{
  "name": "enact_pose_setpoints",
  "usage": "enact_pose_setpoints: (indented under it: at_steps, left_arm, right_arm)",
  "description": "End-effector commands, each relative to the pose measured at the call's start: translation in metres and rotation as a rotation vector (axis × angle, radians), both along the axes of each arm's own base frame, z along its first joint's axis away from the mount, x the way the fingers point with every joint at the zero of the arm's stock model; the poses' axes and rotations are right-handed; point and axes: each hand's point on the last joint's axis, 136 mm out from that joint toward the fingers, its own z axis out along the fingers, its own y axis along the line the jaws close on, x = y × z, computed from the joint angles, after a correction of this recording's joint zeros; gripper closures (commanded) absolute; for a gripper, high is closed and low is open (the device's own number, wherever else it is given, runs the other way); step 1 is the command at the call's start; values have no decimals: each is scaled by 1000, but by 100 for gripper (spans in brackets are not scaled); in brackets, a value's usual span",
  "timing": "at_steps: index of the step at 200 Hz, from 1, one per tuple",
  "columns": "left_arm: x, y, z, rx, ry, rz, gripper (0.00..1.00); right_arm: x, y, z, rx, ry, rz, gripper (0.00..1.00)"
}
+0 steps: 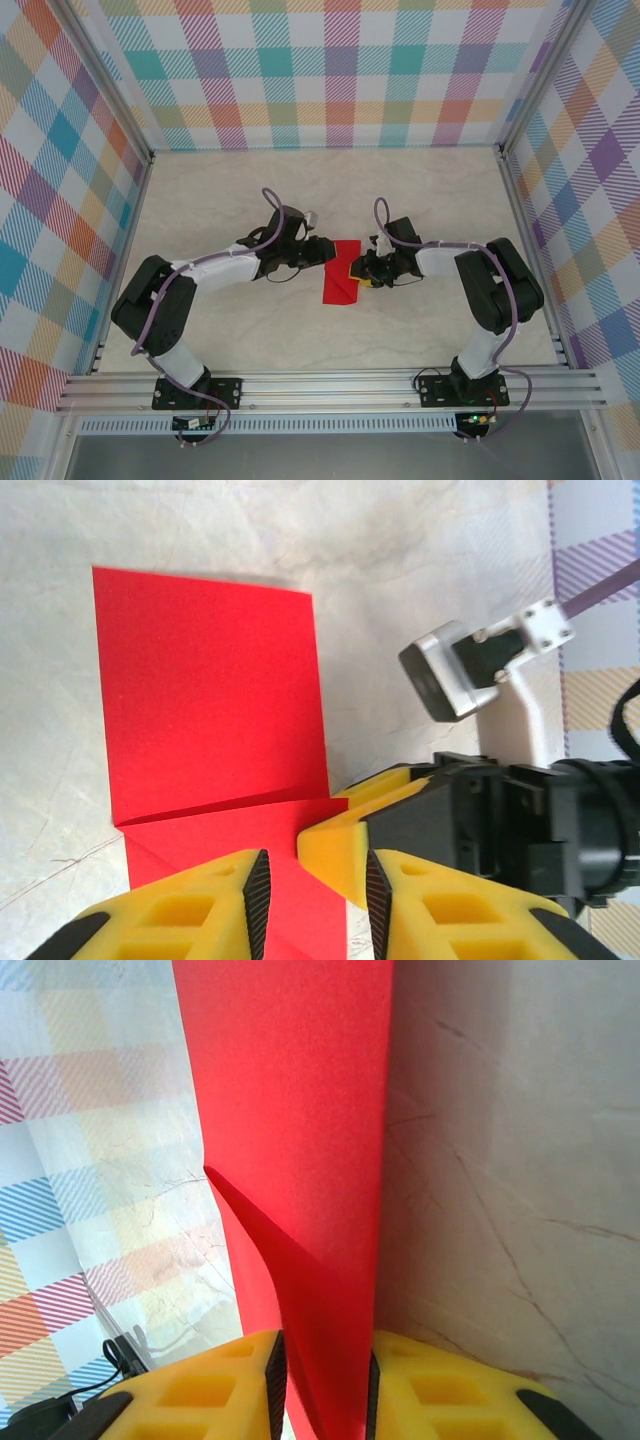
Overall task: Fold a paper plane with a square sheet of paper (pick it up from the middle)
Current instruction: Turn over the paper at the center of the table.
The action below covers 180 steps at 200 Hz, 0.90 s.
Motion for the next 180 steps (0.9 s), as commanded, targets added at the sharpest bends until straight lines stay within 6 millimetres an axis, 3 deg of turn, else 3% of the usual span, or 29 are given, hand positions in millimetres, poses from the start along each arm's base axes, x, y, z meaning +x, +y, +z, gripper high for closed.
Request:
enact_pose_setpoints:
  at_steps: [1,33,57,78,122,125,128,131,151,160,180]
  left_arm:
    - [-6,23,-8,71,5,47,66]
    - [-14,37,-2,82,-11,86,66]
    - [-18,55,14,95,-67,141,57]
    - [-23,72,29,105,-130,187,46]
    - [-32,112,53,116,-248,304,21]
    - [-33,114,54,115,-253,309,18]
    - [-33,115,55,115,-257,314,6]
    - [-34,118,55,117,-259,319,1]
    - [-35,132,56,137,-270,360,0]
    - [-36,138,56,142,-273,381,0]
    - [-38,150,59,146,-280,427,0]
  right_arm:
    - [-1,4,7,32,-16,17,76]
    - [0,2,18,18,-50,24,87]
    - [0,-7,35,-42,-90,26,95]
    - [0,-22,56,-133,-152,14,95]
    - [-13,-99,99,-657,-250,-51,93]
    - [-14,-105,103,-706,-258,-54,93]
    - [-16,-112,106,-755,-262,-59,93]
    - [-17,-118,110,-802,-262,-67,93]
    - [-26,-150,125,-1078,-227,-96,93]
    - [-29,-152,123,-1152,-198,-80,93]
    - [-32,-137,108,-1228,-139,-22,94]
